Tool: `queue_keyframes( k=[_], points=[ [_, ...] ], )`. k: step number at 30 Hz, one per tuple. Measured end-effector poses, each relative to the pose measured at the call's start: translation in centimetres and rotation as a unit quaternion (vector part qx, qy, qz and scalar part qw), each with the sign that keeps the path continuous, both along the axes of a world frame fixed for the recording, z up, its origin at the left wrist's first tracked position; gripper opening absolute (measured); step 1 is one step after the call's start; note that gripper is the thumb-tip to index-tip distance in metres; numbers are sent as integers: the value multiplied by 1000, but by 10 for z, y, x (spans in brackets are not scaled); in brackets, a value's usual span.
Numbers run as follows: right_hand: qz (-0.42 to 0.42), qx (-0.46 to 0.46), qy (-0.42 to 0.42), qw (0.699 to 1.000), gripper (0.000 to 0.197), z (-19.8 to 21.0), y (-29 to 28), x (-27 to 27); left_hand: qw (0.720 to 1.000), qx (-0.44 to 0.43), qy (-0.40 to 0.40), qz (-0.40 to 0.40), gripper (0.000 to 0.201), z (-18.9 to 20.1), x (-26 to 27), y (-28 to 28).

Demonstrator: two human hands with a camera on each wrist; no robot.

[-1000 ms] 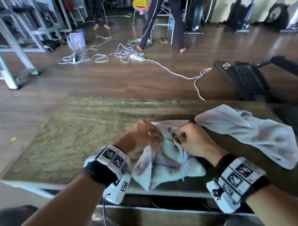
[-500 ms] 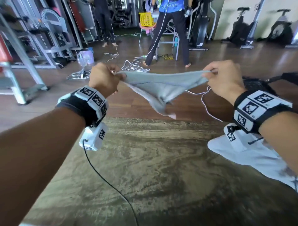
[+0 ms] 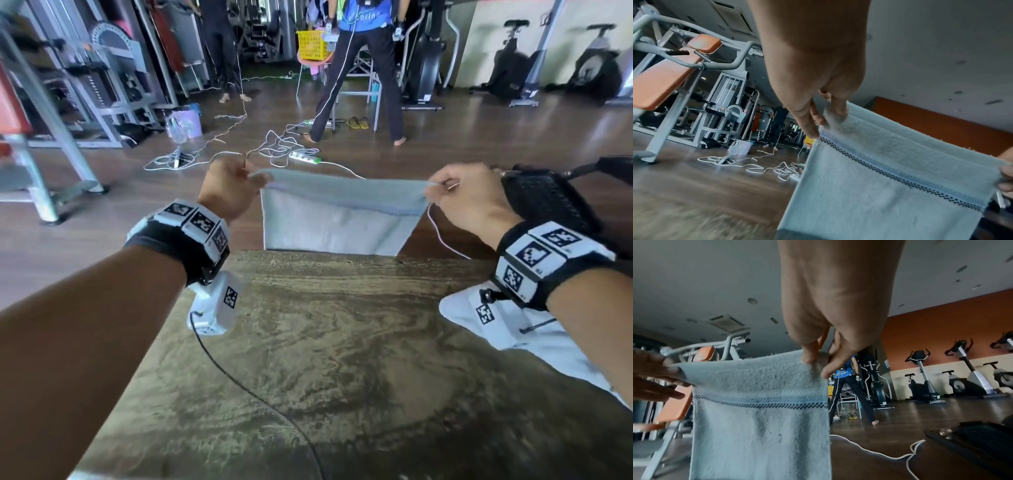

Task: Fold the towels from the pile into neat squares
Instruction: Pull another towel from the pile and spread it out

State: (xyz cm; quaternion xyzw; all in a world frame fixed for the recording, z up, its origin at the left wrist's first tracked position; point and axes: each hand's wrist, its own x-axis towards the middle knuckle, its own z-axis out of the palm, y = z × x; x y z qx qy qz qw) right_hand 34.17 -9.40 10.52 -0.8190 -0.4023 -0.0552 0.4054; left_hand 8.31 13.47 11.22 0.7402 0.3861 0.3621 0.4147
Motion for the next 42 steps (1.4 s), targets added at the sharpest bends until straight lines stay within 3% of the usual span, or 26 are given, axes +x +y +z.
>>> queue_keyframes(
  k=[5,7,10,17,21,26,32,35,39,42],
  points=[
    [69,-149,-11,986,19,-44,-38,-21,984,55,160,-63,27,-57,-47,-17],
    [92,-170,-9,981,25,-63,-57,-39,966,82,215,-115,19,-76,-69,-34],
    [117,-185,5,976,28,-81,-89,-69,947,91,281,-127,14,-87,-100,-68],
    [124,-233,23,964,25,-86,-164,-131,948,78,273,-146,15,-78,-156,-136],
    [124,-152,12,980,26,-82,-195,-154,961,95,231,-121,16,-75,-177,-166],
    [119,-64,71,988,12,-78,-229,-174,978,104,162,-78,14,-70,-193,-204],
    [132,-78,91,984,15,-50,-266,-191,984,141,83,-76,14,-60,-214,-241],
    [172,-104,151,968,18,-31,-282,-200,981,113,118,-108,21,-54,-227,-251],
    [228,-179,284,914,21,-11,-300,-206,975,64,151,-147,26,-51,-243,-258],
    [235,-198,297,904,22,-8,-303,-205,976,17,145,-163,20,-54,-245,-262]
  ],
)
